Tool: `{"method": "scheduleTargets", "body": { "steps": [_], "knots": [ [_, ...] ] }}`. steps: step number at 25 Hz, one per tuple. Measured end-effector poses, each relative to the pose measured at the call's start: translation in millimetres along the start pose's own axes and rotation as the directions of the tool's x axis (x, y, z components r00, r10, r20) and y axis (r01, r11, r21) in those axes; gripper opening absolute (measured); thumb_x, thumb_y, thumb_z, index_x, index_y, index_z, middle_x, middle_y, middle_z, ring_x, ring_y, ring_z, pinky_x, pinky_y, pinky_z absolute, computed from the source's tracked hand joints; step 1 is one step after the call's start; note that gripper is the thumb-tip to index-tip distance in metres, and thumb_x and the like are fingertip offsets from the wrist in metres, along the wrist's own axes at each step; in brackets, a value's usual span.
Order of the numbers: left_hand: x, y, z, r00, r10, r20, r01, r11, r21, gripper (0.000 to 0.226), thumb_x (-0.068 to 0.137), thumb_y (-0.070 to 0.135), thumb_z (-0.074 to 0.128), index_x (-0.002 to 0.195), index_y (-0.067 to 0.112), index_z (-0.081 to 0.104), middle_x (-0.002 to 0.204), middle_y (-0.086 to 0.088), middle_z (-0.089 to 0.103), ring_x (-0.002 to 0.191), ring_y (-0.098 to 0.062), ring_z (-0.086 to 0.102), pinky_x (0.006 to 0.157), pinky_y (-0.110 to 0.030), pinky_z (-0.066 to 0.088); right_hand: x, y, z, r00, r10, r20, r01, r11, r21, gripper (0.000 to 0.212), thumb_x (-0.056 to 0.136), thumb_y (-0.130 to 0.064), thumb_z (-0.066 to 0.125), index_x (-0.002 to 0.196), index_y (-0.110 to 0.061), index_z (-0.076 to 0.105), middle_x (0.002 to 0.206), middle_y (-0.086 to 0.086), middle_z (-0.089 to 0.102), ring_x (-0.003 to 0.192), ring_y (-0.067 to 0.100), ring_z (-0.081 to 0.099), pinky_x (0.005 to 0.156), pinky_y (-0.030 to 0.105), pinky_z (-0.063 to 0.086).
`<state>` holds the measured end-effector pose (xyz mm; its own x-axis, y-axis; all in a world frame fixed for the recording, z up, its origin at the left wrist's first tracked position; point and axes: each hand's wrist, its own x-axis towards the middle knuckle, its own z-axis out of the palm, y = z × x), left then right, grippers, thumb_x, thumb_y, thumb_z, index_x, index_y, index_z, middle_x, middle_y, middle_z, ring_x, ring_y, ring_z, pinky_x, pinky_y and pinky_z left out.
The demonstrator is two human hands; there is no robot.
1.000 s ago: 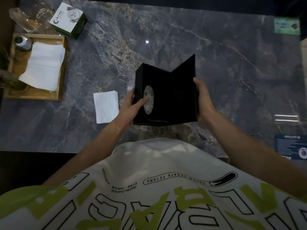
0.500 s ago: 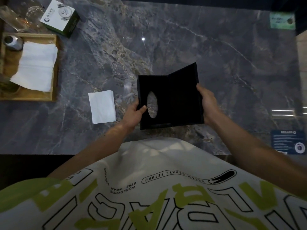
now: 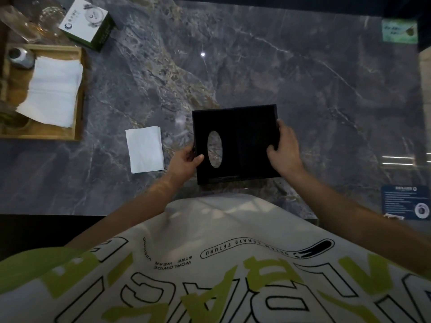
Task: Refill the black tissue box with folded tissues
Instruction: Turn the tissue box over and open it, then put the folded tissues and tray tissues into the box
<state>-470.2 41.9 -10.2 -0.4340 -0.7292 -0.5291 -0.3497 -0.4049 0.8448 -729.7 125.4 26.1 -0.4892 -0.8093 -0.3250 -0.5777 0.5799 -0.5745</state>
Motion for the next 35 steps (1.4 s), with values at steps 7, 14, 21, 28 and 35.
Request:
{"method": "scheduleTargets", "body": {
  "steps": [7, 14, 21, 28, 35],
  "knots": [
    [-1, -6, -2, 0.998, 0.047, -0.052, -0.046, 0.999, 0.029, 0.047, 0.094, -0.013, 0.046, 0.140, -0.007, 0.041, 0.136, -0.014, 0.052, 0.123, -0.017, 0.049, 0.105, -0.022, 0.038, -18, -11, 24, 0.937, -0.187, 0.294, 0.299, 0.866, -0.400, 0.068, 0.100, -0.040, 0.045, 0.156, -0.014, 0.016, 0.163, 0.020, 0.008, 0.151, 0.034, 0.005, 0.122, 0.047, 0.016],
    [2, -12, -4, 0.998, 0.062, -0.020, -0.061, 0.996, 0.063, 0.046, 0.094, -0.012, 0.046, 0.140, -0.005, 0.043, 0.132, -0.006, 0.053, 0.122, -0.014, 0.050, 0.105, -0.022, 0.038, -14, -6, 28, 0.909, -0.135, 0.394, 0.259, 0.925, -0.279, 0.073, 0.100, -0.045, 0.046, 0.157, -0.021, 0.009, 0.165, 0.013, -0.005, 0.152, 0.030, -0.005, 0.120, 0.043, 0.015],
    [-5, -6, -10, 0.987, -0.043, -0.155, 0.041, 0.999, -0.017, 0.051, 0.090, 0.013, 0.067, 0.137, 0.006, 0.050, 0.120, -0.003, 0.061, 0.110, -0.016, 0.062, 0.090, -0.018, 0.050, -16, -31, 32, 0.937, -0.261, 0.234, 0.316, 0.917, -0.244, 0.065, 0.098, -0.035, 0.053, 0.151, -0.007, 0.029, 0.161, 0.018, 0.019, 0.150, 0.031, 0.014, 0.122, 0.043, 0.019],
    [-24, -11, -71, 0.836, 0.033, -0.548, -0.007, 0.999, 0.049, 0.033, 0.090, 0.021, 0.066, 0.120, 0.011, 0.059, 0.116, -0.002, 0.064, 0.094, -0.009, 0.061, 0.073, -0.006, 0.046, -14, -114, 82, 0.840, -0.468, 0.275, 0.495, 0.868, -0.035, 0.059, 0.098, -0.027, 0.054, 0.149, -0.005, 0.034, 0.153, 0.015, 0.036, 0.142, 0.026, 0.032, 0.118, 0.037, 0.029],
    [-33, -33, -134, 0.781, -0.031, -0.623, 0.177, 0.969, 0.174, 0.040, 0.091, 0.020, 0.062, 0.129, 0.009, 0.054, 0.130, -0.009, 0.059, 0.114, -0.016, 0.055, 0.091, -0.023, 0.041, -3, -173, 154, 0.874, -0.311, 0.373, 0.302, 0.950, 0.085, 0.055, 0.097, -0.029, 0.055, 0.146, -0.010, 0.038, 0.141, 0.013, 0.047, 0.127, 0.024, 0.046, 0.105, 0.037, 0.040]
  ]
}}
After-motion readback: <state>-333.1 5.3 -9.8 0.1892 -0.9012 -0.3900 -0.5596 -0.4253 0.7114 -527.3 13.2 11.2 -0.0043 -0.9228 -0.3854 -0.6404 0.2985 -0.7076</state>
